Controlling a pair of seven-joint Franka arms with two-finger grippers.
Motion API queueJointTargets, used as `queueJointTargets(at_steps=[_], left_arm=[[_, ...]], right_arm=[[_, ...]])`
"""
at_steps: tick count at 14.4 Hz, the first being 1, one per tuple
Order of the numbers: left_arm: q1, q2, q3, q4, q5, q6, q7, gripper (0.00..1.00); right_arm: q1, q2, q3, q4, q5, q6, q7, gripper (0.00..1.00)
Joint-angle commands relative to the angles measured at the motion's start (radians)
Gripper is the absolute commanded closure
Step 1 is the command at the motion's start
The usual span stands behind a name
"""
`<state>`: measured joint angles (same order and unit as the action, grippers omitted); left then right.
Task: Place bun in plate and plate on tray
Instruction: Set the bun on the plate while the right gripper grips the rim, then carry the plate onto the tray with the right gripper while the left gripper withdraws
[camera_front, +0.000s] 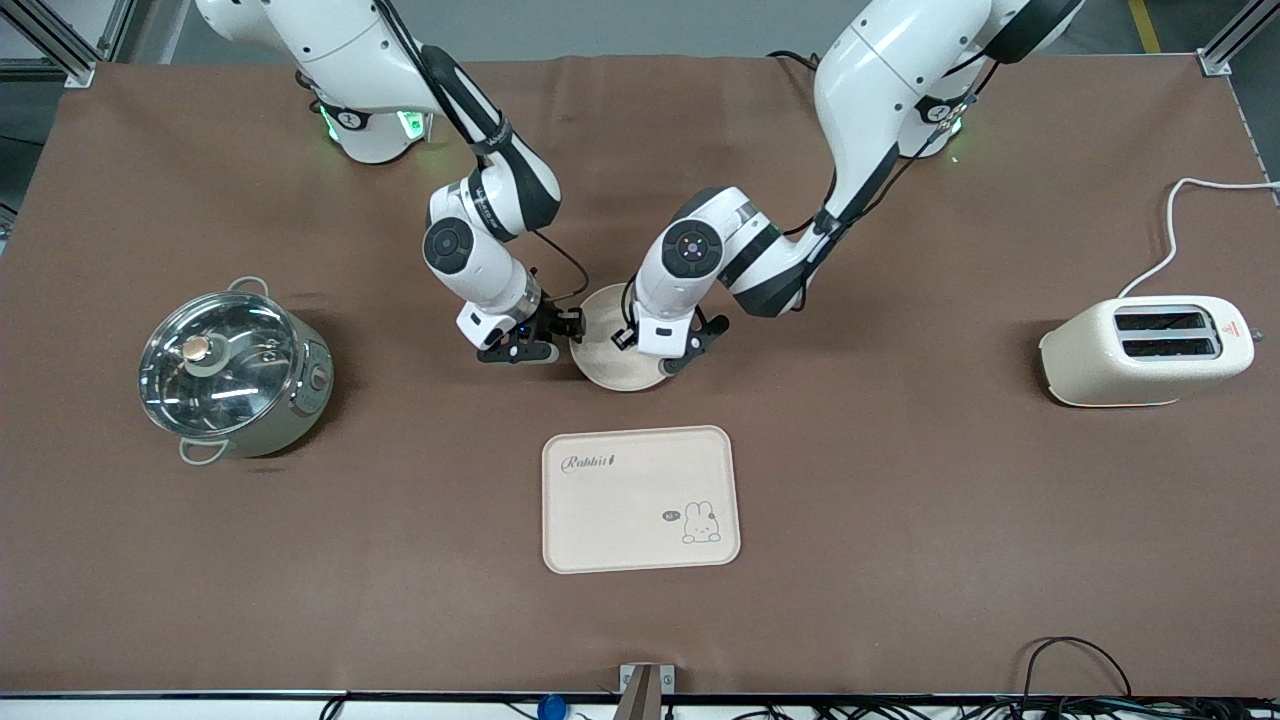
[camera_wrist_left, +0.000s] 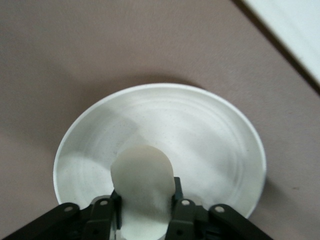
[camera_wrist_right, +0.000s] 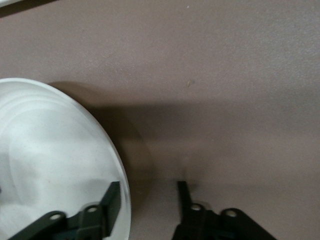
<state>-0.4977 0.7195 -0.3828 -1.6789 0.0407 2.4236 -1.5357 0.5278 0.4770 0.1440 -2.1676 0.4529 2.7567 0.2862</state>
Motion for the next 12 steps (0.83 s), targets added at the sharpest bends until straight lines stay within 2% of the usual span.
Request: queueJointTargets(at_steps=[1, 2, 3, 6, 9, 12], left_arm=[[-0.007, 0.005, 0.016, 0.024, 0.019, -0.008, -0.024, 0.18], [-0.005, -0.003, 0.016, 0.024, 0.021, -0.009, -0.035, 0.01], [0.002, -0.014, 0.016, 0.024, 0.024, -0.017, -0.037, 0.00], [0.022, -0.084, 0.041, 0.027, 0.037, -0.065, -0.035, 0.00], [0.091, -0.236, 0.067, 0.057, 0.103, -0.268, 0.004, 0.00], [0.195, -0.356, 0.067, 0.073, 0.142, -0.397, 0.257, 0.00]], right_arm=[[0.015, 0.005, -0.006, 0.006, 0.027, 0.020, 0.004, 0.82], [0.020, 0.006, -0.006, 0.006, 0.027, 0.029, 0.004, 0.93], [0.027, 0.009, -0.006, 0.006, 0.027, 0.032, 0.004, 0.98], [0.029, 0.022, -0.006, 0.006, 0.027, 0.053, 0.004, 1.00], [0.015, 0.011, -0.004, 0.017, 0.027, 0.041, -0.001, 1.00], [0.026, -0.009, -0.006, 0.087, 0.056, 0.040, 0.109, 1.00]])
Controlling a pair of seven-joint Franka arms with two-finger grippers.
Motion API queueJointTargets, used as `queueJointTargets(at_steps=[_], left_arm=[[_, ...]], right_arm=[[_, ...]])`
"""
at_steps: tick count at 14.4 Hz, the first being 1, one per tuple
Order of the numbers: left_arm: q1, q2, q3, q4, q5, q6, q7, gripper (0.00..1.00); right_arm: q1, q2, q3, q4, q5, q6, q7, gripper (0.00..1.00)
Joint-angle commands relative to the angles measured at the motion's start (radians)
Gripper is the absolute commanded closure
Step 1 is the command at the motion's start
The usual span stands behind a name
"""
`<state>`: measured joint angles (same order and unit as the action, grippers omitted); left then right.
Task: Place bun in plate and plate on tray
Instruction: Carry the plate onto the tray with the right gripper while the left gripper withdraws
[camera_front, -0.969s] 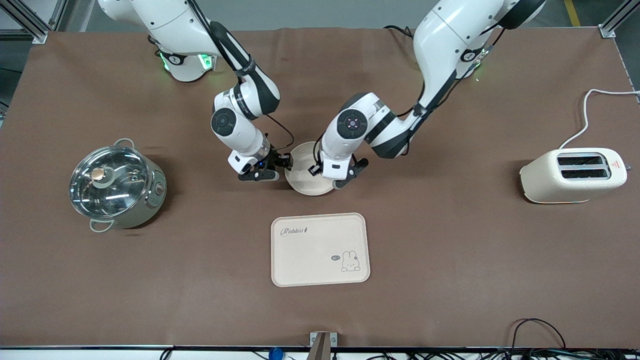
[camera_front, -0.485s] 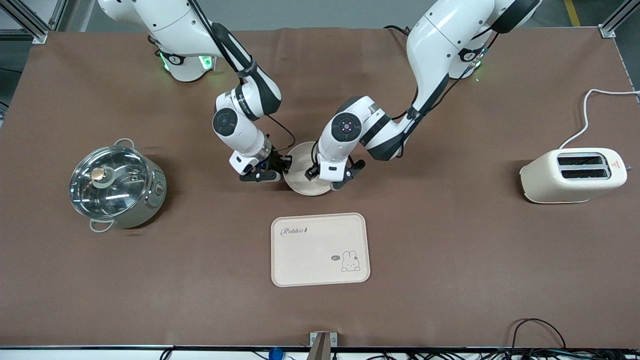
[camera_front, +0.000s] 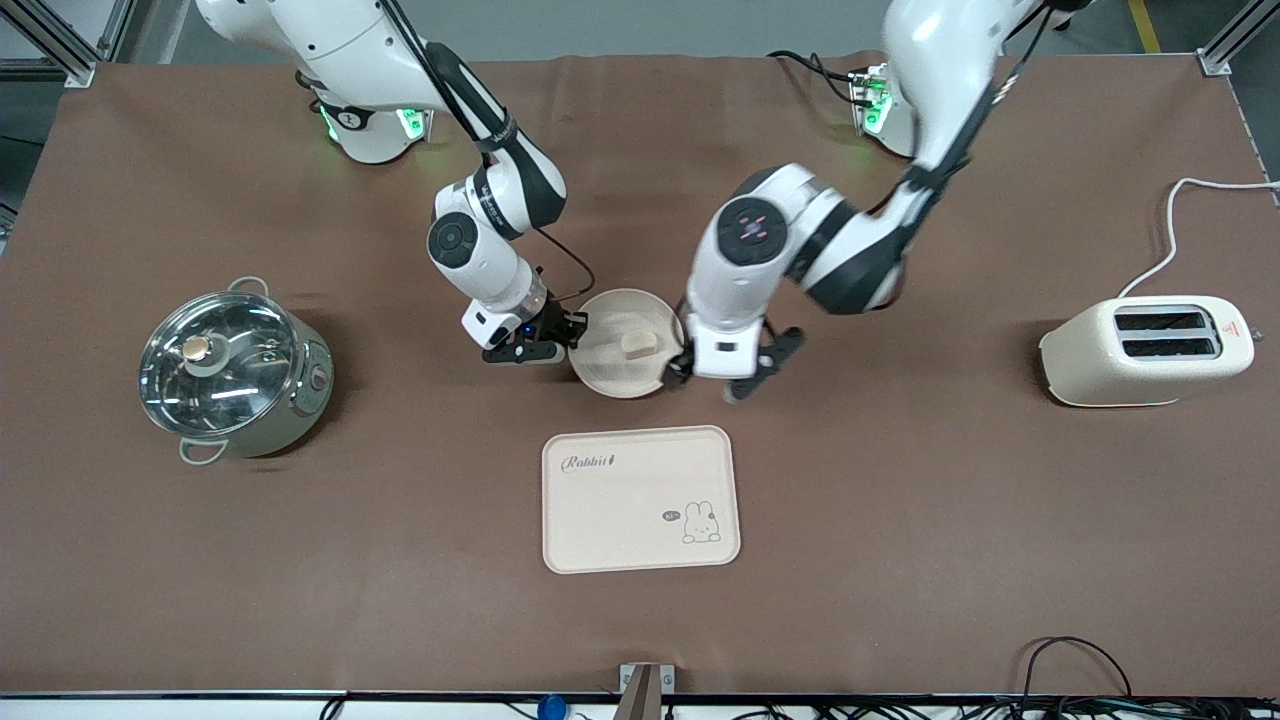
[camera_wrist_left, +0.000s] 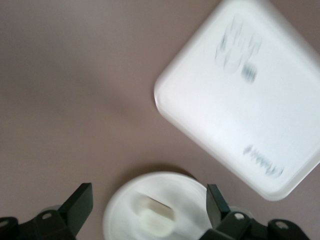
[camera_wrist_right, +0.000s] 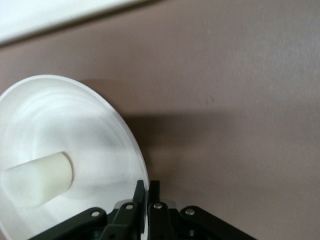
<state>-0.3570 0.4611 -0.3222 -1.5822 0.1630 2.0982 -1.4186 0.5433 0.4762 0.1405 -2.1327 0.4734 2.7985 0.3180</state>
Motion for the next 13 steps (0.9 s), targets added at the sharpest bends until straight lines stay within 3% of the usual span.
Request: queueJointTargets(at_steps=[1, 4, 8, 11, 13], left_arm=[[0.099, -0.131, 0.006, -0.012, 0.018, -0.105, 0.236, 0.00], [0.231, -0.203, 0.006, 0.036, 0.020, -0.243, 0.507, 0.00], [0.375, -0.308, 0.003, 0.037, 0.006, -0.329, 0.795, 0.00], [0.431, -0.377, 0.008, 0.037, 0.003, -0.380, 0.964, 0.00], [0.418, -0.429, 0.060, 0.036, -0.017, -0.438, 1.070, 0.00]], right_arm=[[0.015, -0.005, -0.002, 0.098, 0.036, -0.002, 0.126, 1.00], [0.003, 0.099, -0.006, 0.249, 0.037, -0.004, 0.173, 1.00], [-0.045, 0.267, -0.018, 0.485, 0.030, -0.066, 0.196, 1.00], [-0.068, 0.350, -0.062, 0.654, 0.022, -0.218, 0.194, 1.00], [-0.074, 0.364, -0.076, 0.665, 0.022, -0.226, 0.188, 1.00]])
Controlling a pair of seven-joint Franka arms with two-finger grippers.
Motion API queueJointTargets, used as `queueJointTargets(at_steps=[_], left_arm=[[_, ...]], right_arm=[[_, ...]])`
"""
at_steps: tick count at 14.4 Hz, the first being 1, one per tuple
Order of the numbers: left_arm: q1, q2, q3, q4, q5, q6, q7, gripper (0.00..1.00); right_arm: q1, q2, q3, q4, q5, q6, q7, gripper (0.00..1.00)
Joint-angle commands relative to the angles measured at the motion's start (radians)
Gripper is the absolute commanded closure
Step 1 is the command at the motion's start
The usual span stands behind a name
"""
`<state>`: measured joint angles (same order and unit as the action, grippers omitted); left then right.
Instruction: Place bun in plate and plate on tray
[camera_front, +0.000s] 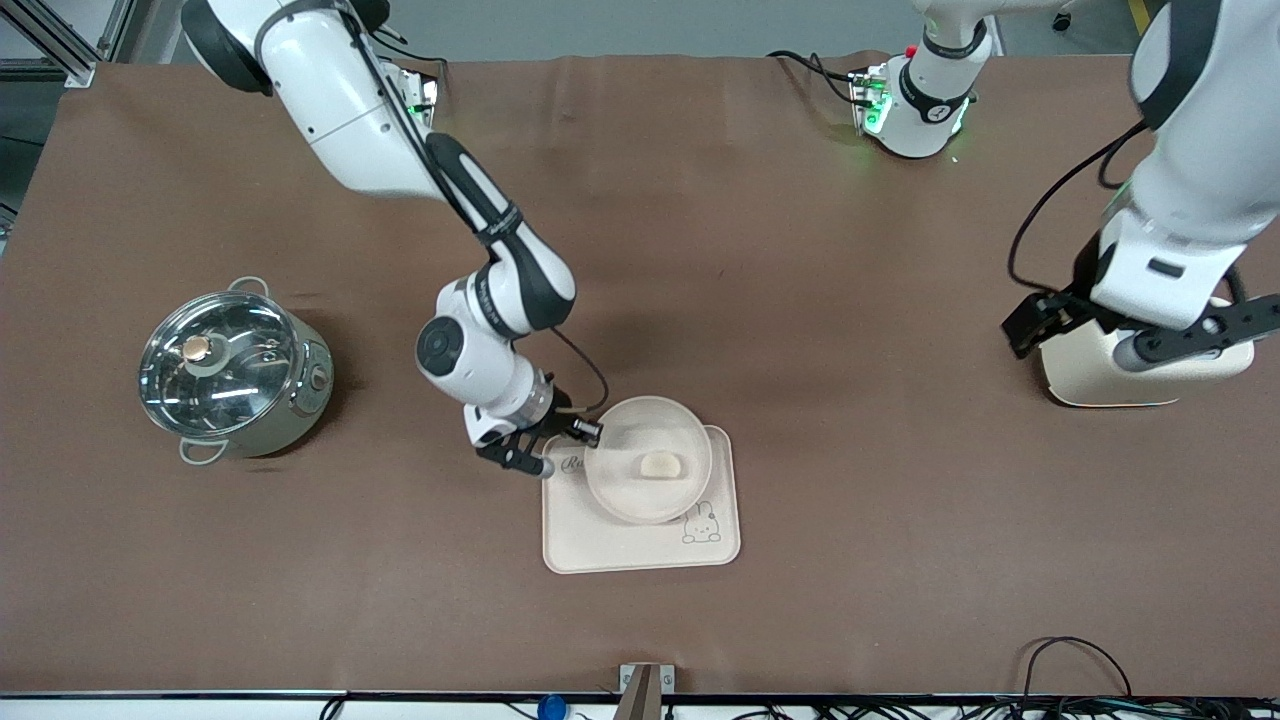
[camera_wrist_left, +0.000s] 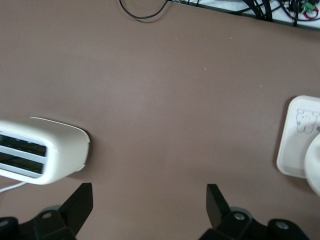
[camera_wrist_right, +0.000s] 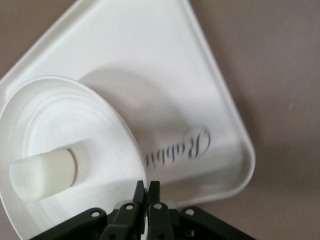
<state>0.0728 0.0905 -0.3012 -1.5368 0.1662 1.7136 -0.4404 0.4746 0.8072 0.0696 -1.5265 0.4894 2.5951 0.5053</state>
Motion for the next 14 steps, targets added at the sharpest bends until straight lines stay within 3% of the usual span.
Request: queueJointTargets(at_steps=[1, 3, 4, 8, 14], left_arm=[[-0.040, -0.081, 0.084, -0.009, -0.057, -0.078, 0.139, 0.00], [-0.109, -0.129, 0.209, -0.011, -0.114, -0.168, 0.251, 0.00], [-0.120, -0.149, 0.232, -0.016, -0.134, -0.208, 0.285, 0.00], [-0.139, -0.234, 0.232, -0.074, -0.151, -0.270, 0.322, 0.00], [-0.133, -0.235, 0.231, -0.083, -0.160, -0.261, 0.341, 0.00]], right_arm=[[-0.007, 0.049, -0.007, 0.069, 0.006, -0.023, 0.001, 1.00], [-0.004, 0.066, -0.013, 0.080, -0.005, -0.015, 0.004, 1.00], [-0.001, 0.072, -0.013, 0.083, -0.005, -0.009, 0.005, 1.00], [-0.005, 0.078, -0.014, 0.095, -0.005, -0.009, 0.005, 1.00], [-0.007, 0.092, -0.014, 0.108, -0.005, 0.013, 0.010, 1.00]])
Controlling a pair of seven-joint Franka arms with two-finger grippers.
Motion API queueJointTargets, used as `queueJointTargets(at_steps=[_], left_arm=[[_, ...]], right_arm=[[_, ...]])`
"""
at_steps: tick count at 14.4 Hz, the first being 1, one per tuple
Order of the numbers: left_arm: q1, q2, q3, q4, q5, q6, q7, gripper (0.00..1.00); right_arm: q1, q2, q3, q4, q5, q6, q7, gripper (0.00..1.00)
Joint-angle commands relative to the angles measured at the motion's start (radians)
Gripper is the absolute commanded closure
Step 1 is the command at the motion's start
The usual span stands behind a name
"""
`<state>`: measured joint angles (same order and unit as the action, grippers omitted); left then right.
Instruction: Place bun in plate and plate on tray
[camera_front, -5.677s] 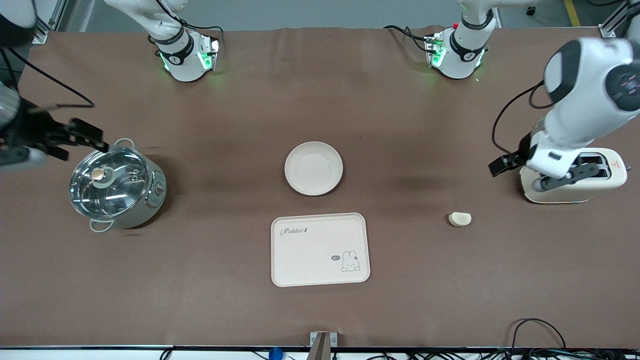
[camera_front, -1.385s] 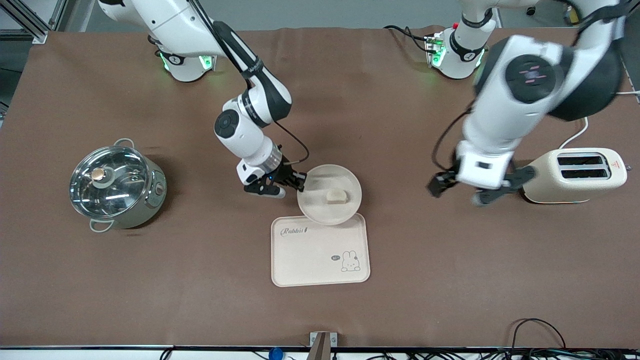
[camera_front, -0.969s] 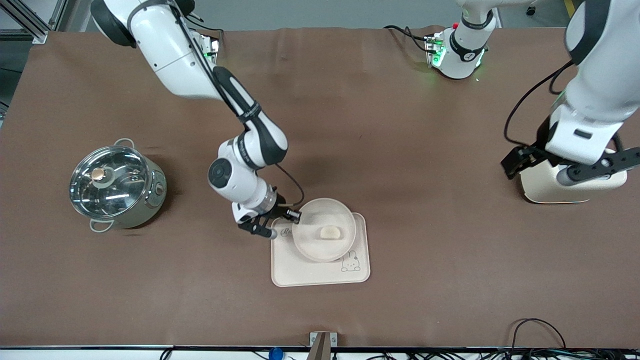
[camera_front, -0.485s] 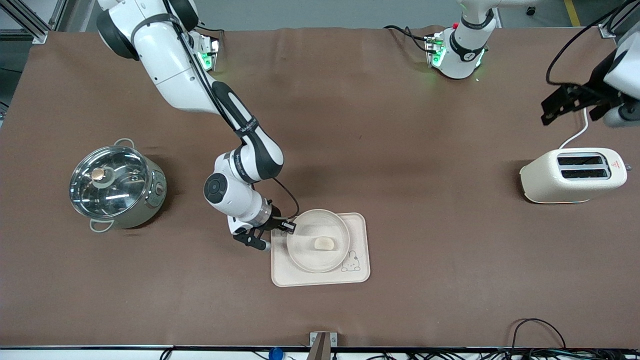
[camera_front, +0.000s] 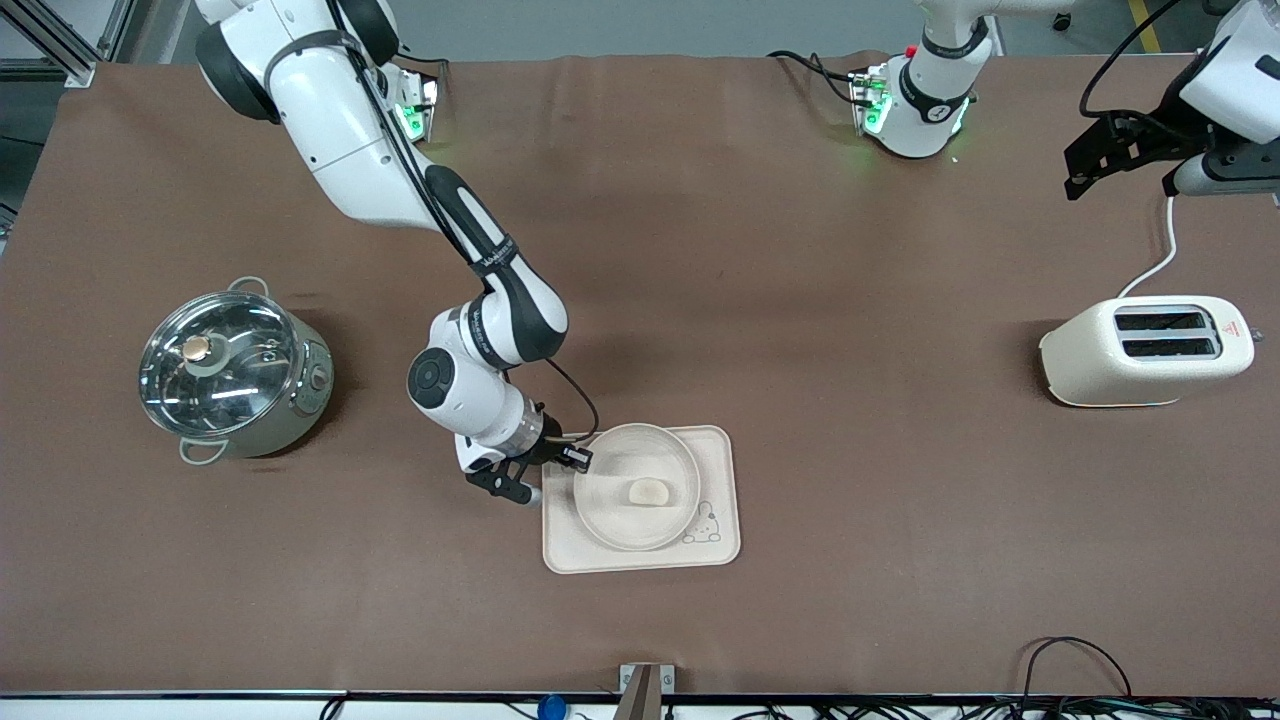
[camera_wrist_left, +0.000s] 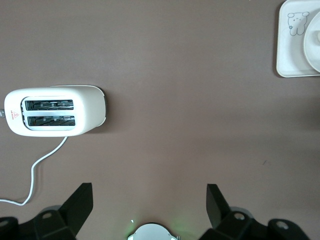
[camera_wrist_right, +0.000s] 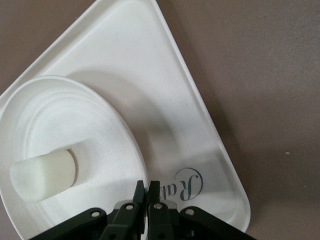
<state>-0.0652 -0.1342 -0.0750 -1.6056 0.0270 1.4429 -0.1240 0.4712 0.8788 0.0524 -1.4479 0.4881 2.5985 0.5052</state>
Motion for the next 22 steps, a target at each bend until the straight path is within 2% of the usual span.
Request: queueJointTargets(at_steps=[1, 4, 5, 7, 9, 12, 17, 22], left_arm=[[0.005, -0.005, 0.004, -0.013, -0.019, 0.019, 0.024, 0.00], [0.005, -0.004, 0.004, -0.013, -0.018, 0.034, 0.026, 0.00], [0.005, -0.004, 0.004, -0.014, -0.018, 0.036, 0.026, 0.00], [0.007, -0.002, 0.004, -0.014, -0.018, 0.036, 0.026, 0.00], [0.005, 0.007, 0.004, -0.013, -0.018, 0.036, 0.026, 0.00], [0.005, 0.008, 0.004, -0.014, -0.019, 0.048, 0.026, 0.00], [0.005, 0.012, 0.004, -0.014, -0.019, 0.050, 0.014, 0.00], [0.004, 0.012, 0.000, -0.014, -0.019, 0.050, 0.014, 0.00]], right_arm=[[-0.005, 0.025, 0.003, 0.031, -0.003, 0.012, 0.010, 1.00], [-0.003, 0.026, -0.002, 0.031, -0.002, 0.019, 0.010, 0.98], [-0.005, 0.025, -0.002, 0.031, -0.002, 0.017, 0.009, 0.88], [-0.017, 0.025, -0.002, 0.029, 0.000, 0.017, -0.002, 0.45], [-0.017, 0.011, 0.000, 0.029, 0.000, 0.017, -0.004, 0.24], [-0.016, -0.055, 0.000, 0.006, 0.006, -0.024, -0.004, 0.01], [-0.121, -0.239, -0.003, -0.005, -0.009, -0.351, -0.017, 0.00], [-0.317, -0.459, -0.003, -0.012, -0.216, -0.746, -0.102, 0.00]])
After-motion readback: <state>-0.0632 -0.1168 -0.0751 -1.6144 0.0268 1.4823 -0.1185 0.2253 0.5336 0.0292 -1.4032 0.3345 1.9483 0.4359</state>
